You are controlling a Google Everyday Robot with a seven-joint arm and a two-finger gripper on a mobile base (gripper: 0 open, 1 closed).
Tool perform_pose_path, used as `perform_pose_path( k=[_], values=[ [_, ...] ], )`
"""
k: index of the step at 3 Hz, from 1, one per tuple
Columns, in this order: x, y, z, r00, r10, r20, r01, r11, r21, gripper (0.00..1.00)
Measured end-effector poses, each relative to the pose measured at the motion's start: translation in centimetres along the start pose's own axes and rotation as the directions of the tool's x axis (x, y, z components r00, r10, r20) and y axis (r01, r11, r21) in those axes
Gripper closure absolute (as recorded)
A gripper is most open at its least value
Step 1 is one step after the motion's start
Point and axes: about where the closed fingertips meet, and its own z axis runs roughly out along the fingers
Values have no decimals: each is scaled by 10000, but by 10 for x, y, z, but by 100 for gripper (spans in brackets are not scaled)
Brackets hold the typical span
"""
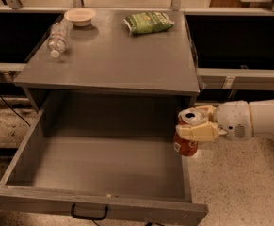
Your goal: Place coke can into top drawer
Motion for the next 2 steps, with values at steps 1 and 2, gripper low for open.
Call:
perform_pose_path(
  k=[1, 2],
  values=[
    [30, 31, 23, 9990, 451, 37, -448, 9970, -626, 100],
    [33, 31, 26, 9987, 498, 47, -494, 9966, -661, 100]
  ],
)
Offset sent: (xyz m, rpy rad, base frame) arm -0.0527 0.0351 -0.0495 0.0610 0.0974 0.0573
